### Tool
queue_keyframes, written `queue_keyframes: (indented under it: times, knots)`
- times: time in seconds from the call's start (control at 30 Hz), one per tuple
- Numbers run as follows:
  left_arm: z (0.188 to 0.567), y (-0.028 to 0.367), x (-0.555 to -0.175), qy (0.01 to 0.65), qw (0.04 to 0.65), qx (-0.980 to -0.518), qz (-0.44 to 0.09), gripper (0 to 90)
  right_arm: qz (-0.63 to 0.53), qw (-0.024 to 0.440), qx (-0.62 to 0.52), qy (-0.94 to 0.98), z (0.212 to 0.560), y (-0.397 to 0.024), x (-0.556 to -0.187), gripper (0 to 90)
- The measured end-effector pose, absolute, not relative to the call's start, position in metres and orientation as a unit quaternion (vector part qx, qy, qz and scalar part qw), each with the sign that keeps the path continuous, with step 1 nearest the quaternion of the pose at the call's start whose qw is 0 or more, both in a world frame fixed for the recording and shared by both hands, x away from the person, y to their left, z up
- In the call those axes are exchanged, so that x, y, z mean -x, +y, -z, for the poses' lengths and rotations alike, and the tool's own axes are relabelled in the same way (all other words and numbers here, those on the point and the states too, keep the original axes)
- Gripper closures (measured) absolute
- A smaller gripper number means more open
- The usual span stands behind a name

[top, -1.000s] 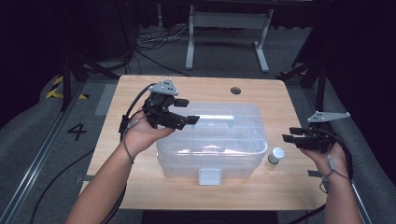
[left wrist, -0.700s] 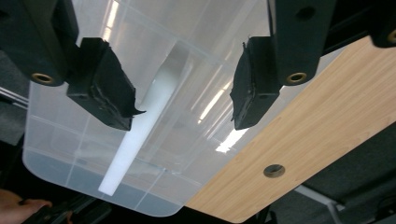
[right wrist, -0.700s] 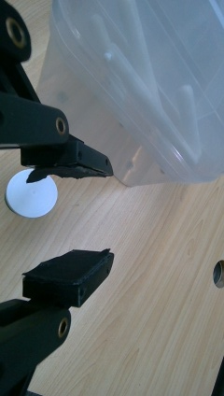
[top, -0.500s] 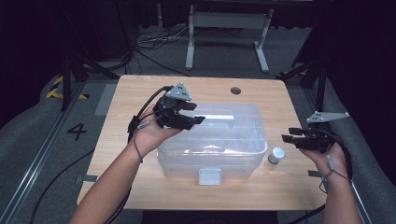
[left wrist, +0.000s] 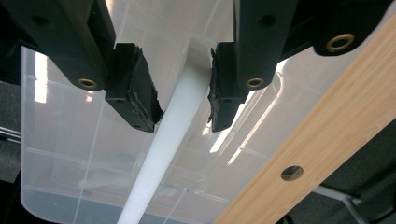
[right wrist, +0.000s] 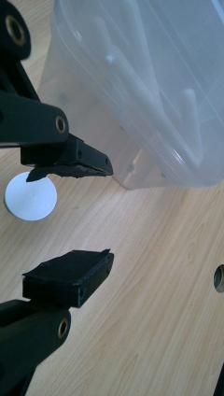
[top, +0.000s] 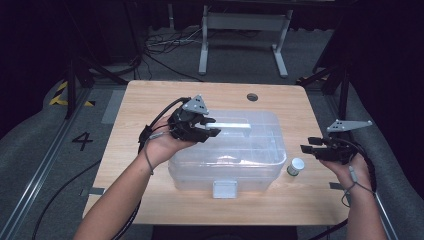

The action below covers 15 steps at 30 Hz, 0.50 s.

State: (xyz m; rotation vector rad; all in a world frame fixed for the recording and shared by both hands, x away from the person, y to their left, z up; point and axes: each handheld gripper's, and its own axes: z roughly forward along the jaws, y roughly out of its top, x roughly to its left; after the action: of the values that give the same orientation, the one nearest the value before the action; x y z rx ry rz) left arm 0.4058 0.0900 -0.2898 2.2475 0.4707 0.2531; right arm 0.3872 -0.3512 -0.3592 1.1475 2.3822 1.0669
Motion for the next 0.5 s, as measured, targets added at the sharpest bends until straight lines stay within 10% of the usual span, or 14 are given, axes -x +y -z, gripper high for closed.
queue_keyframes:
  times: [0.5]
  knots:
    - [0.2957, 0.0957, -0.4107, 0.163, 0.416, -0.89, -0.093, 70.3, -0.371, 0.144, -0.395, 0.828, 0.3589, -0.3505, -0.3868, 51.2]
